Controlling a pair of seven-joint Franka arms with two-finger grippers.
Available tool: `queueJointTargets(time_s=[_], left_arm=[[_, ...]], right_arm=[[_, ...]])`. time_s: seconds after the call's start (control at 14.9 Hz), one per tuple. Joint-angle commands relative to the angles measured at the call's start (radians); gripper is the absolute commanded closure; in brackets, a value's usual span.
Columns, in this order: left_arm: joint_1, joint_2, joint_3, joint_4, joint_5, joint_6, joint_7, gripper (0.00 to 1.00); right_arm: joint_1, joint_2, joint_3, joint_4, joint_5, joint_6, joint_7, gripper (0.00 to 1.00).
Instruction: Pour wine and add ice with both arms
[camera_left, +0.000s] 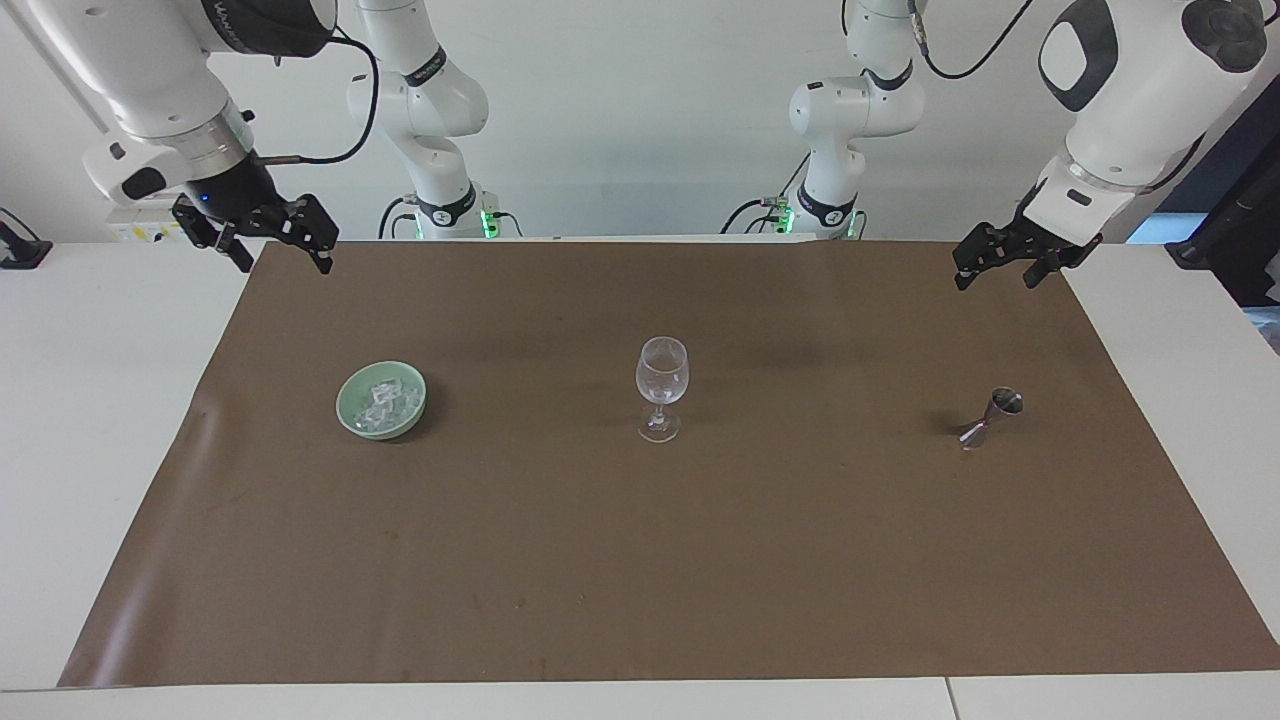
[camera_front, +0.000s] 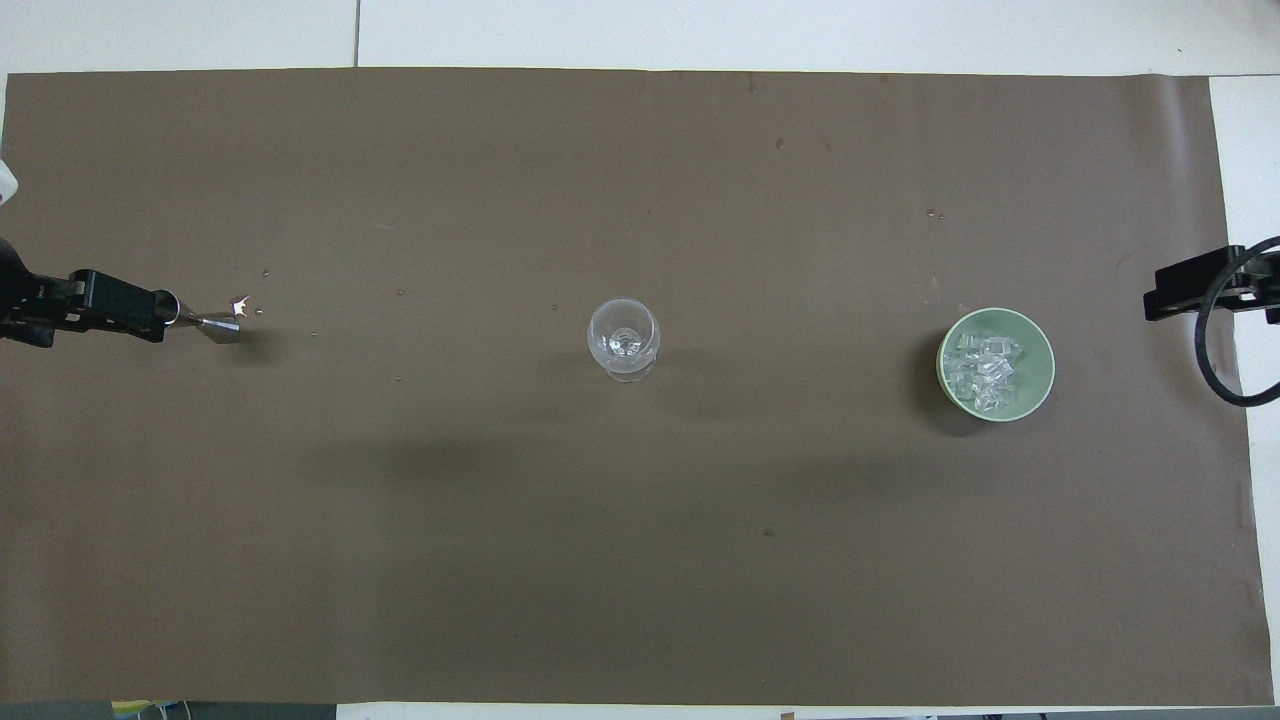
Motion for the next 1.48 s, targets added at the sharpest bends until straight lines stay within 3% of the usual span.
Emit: queueJointTargets(time_s=[0.0, 1.41], left_arm=[[0.001, -0.017, 0.002, -0.013, 0.014, 0.013, 0.008, 0.0], [0.001, -0.018, 0.002, -0.012, 0.014, -0.01, 0.015, 0.0]], right_arm=[[-0.009, -0.017, 0.005, -0.022, 0.014, 0.011, -0.025, 0.0], [-0.009, -0.017, 0.005, -0.022, 0.014, 0.008, -0.019, 0.0]])
